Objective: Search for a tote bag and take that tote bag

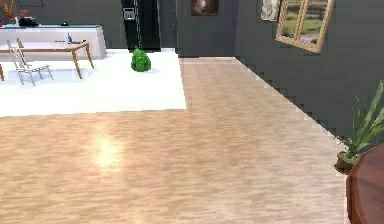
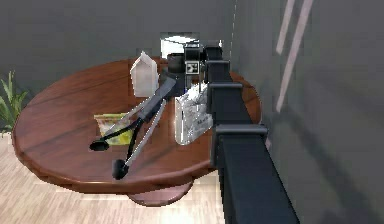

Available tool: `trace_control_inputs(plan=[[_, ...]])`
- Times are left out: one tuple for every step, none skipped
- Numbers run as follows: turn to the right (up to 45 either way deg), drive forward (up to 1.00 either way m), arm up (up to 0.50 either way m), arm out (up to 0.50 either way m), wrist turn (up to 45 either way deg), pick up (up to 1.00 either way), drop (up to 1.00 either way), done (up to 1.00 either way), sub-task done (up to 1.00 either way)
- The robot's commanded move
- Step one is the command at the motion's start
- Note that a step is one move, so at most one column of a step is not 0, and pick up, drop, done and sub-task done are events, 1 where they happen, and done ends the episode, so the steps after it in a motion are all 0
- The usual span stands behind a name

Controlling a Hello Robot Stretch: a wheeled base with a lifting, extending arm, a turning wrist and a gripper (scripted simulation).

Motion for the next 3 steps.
trace_control_inputs(plan=[[0.0, 0.0, 0.0, 0.0, 45.0, 0.0, 0.0, 0.0, 0.0], [0.0, 0.0, 0.0, 0.0, 45.0, 0.0, 0.0, 0.0, 0.0], [0.0, 0.0, 0.0, 0.0, 42.0, 0.0, 0.0, 0.0, 0.0]])
